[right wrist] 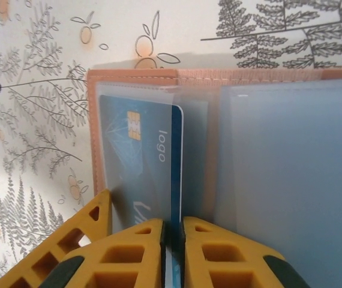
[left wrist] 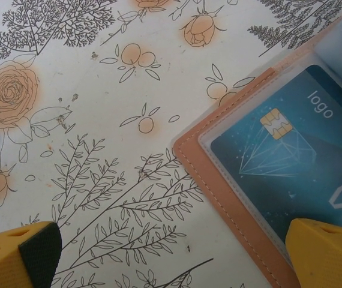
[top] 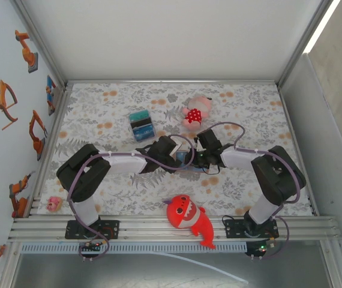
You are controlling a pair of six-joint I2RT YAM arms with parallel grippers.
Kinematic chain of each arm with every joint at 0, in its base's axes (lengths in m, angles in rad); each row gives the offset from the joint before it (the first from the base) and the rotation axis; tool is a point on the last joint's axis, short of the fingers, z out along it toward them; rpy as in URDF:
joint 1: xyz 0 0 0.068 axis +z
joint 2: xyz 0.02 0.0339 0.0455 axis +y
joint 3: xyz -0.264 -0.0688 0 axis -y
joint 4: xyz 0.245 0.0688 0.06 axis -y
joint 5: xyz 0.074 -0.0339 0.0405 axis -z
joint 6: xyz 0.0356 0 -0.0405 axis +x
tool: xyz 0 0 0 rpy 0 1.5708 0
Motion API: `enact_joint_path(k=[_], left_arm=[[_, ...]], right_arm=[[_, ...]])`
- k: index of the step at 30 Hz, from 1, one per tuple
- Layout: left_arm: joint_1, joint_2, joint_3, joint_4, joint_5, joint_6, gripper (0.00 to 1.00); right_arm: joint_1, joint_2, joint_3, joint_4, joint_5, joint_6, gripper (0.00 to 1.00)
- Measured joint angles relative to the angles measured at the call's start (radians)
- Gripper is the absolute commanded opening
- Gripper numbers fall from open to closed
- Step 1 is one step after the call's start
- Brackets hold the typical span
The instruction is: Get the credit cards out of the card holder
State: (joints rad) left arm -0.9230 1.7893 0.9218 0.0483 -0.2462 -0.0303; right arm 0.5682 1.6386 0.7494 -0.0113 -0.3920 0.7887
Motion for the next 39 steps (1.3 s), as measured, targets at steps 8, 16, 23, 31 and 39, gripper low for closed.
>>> enact_joint_path(k=[8, 16, 23, 31, 39], left_arm=[[0.0, -0.002, 0.0, -0.006, -0.001, -0.005, 0.97], [0.002, -0.002, 0.0, -0.01, 0.0, -0.011, 0.97], [0.003, -0.002, 0.0, -0.02, 0.002, -0.011, 0.97], [0.007, -0.002, 0.0, -0.023, 0.004, -0.012, 0.97], [0.007, -0.002, 0.0, -0.024, 0.006, -0.011, 0.97]], right_arm=[[-0.031, -0.014, -0.061, 0.115, -0.075, 0.036, 0.04], [-0.05, -0.016, -0.085, 0.159, -0.105, 0.042, 0.01], [-0.069, -0.035, -0.092, 0.151, -0.113, 0.032, 0.0], [-0.086, -0.051, -0.092, 0.134, -0.105, 0.019, 0.04], [-0.089, -0.051, -0.098, 0.154, -0.117, 0.023, 0.08]])
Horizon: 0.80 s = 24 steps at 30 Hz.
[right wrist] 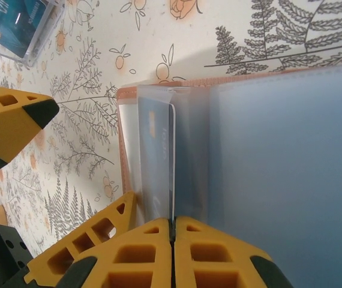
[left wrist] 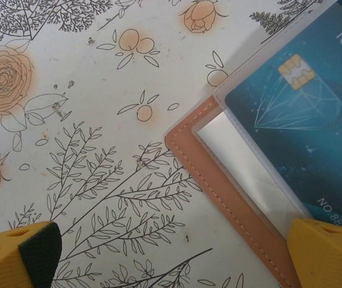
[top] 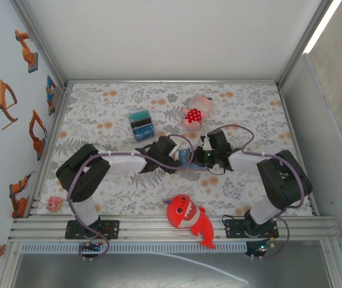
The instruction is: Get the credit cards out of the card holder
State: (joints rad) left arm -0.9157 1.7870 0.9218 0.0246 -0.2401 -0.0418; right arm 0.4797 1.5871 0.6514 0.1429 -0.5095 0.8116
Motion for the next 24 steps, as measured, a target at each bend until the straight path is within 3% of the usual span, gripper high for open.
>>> enact_joint_path(k=[7, 24], left_arm=[[0.0, 0.0, 0.0, -0.002, 0.002, 0.0, 0.97], [0.0, 0.0, 0.0, -0.003, 0.002, 0.0, 0.97]], right_arm=[[-0.001, 0.0, -0.016, 0.038, -0.014, 0.01, 0.05], [-0.018, 0.0, -0.028, 0.055, -0.026, 0.016, 0.11]])
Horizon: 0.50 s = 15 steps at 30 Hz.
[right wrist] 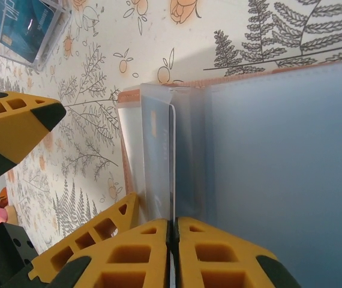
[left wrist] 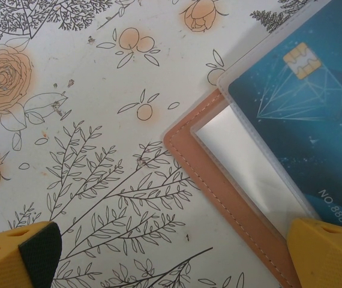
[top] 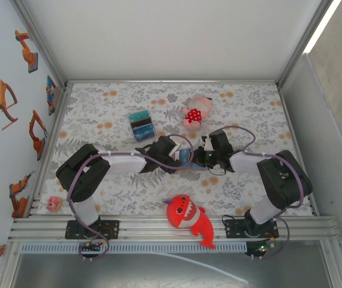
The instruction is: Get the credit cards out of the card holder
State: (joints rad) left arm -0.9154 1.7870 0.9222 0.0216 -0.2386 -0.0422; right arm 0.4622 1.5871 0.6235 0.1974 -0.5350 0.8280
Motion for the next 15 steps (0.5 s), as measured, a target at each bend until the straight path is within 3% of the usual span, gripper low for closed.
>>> enact_joint_path(k=[7, 15], left_arm=[[0.0, 0.0, 0.002, -0.007, 0.0, 0.0, 0.97], [0.0, 0.0, 0.011, -0.027, 0.0, 0.0, 0.97]], right_arm=[[-0.002, 0.0, -0.005, 0.023, -0.008, 0.013, 0.14], [-0.008, 0.002, -0.011, 0.056, -0.025, 0.026, 0.01]])
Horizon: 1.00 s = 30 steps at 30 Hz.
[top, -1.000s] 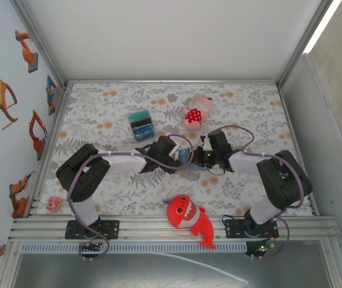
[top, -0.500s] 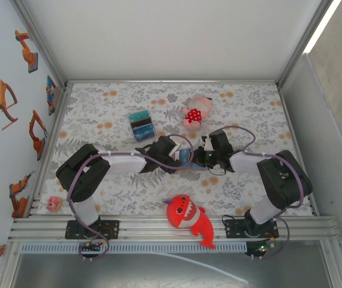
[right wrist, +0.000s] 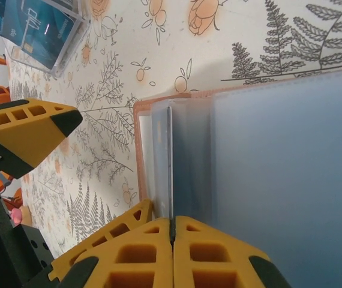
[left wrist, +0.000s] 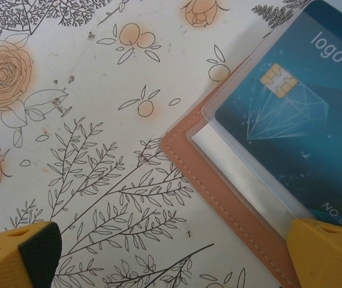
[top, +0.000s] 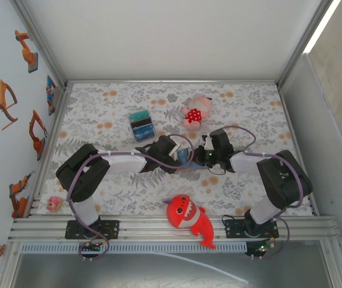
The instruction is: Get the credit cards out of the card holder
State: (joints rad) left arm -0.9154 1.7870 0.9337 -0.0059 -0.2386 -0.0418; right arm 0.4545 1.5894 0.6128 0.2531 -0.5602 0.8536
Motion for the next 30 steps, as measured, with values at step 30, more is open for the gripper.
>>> enact_joint_path(k=[30], left_arm=[[-0.001, -0.057, -0.012, -0.082, -0.001, -0.005, 0.97]], right_arm=[[-0.021, -0.122, 0.083, -0.357, 0.135, -0.175, 0.0]])
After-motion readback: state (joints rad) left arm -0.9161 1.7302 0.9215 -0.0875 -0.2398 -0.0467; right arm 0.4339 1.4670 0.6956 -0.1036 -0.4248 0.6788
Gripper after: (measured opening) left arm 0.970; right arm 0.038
